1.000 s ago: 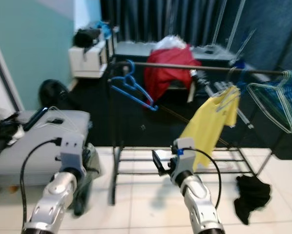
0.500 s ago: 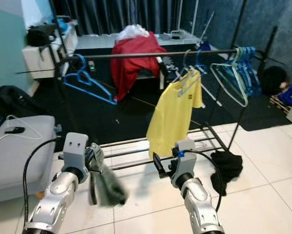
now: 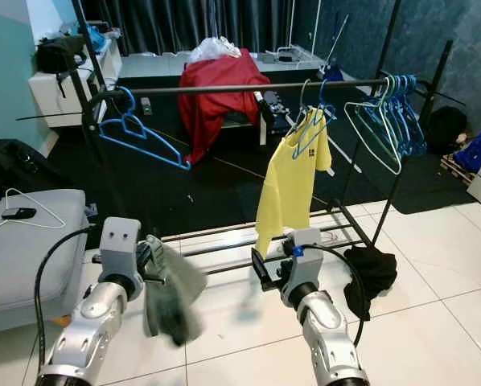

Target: Hang hanger

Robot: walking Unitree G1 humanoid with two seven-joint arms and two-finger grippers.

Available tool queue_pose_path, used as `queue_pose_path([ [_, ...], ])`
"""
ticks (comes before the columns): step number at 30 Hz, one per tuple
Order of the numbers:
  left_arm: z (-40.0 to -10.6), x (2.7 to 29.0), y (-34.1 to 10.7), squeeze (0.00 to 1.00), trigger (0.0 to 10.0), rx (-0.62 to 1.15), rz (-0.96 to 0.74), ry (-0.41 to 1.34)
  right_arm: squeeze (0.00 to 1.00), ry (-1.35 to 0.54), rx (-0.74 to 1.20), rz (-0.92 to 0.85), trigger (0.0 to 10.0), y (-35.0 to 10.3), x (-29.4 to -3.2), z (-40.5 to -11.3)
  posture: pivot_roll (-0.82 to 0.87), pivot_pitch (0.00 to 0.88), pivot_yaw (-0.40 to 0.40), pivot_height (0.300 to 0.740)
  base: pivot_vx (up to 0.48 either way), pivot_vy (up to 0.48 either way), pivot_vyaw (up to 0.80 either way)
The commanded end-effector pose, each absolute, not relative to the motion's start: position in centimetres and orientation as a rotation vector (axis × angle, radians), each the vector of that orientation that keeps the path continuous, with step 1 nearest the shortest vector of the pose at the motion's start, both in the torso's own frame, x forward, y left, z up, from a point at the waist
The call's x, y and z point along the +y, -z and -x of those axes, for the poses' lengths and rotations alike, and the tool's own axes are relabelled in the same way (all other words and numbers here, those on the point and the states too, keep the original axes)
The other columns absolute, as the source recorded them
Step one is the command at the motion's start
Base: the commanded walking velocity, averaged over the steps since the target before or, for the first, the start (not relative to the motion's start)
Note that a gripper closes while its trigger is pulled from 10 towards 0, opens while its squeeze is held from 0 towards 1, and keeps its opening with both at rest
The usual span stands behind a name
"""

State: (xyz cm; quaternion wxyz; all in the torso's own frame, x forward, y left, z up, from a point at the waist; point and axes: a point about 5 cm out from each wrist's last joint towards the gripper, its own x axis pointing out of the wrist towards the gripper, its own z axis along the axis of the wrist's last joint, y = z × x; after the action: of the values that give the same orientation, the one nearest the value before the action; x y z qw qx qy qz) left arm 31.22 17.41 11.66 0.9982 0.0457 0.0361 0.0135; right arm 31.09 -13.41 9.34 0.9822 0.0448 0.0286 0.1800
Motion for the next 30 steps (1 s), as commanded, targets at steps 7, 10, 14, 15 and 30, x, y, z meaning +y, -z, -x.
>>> queue_pose_path([
  [7,-31.68,16.4,-12.81,0.0,10.0,0.018,-0.048,-0.007,0.0,-0.364,0.006,-0.096,10.0,-10.28,-13.51,-31.27,-0.07,0.021,-0.029,0.735,0.307,0.0,0.57],
  [10,-31.7,16.4,-12.86,0.0,10.0,0.017,-0.046,-0.011,0.0,-0.354,0.003,-0.111,10.0,-10.28,-13.68,-31.26,-0.07,0.025,-0.029,0.735,0.375,0.0,0.0],
  [14,-31.72,16.46,-12.88,0.0,10.0,0.015,-0.043,-0.016,0.0,-0.355,0.002,-0.107,10.0,-10.3,-13.75,-31.23,-0.07,0.026,-0.03,0.735,0.382,0.0,0.0],
  [15,-31.72,16.46,-12.88,0.0,10.0,0.015,-0.043,-0.016,0.0,-0.355,0.002,-0.107,10.0,-10.3,-13.75,-31.23,-0.07,0.026,-0.03,0.735,0.382,0.0,0.0],
  [30,-31.81,16.85,-12.9,0.0,10.0,0.014,-0.042,-0.045,0.0,-0.398,-0.018,-0.048,10.0,-10.69,-13.39,-31.3,-0.07,0.032,-0.035,0.735,0.395,0.0,0.16],
])
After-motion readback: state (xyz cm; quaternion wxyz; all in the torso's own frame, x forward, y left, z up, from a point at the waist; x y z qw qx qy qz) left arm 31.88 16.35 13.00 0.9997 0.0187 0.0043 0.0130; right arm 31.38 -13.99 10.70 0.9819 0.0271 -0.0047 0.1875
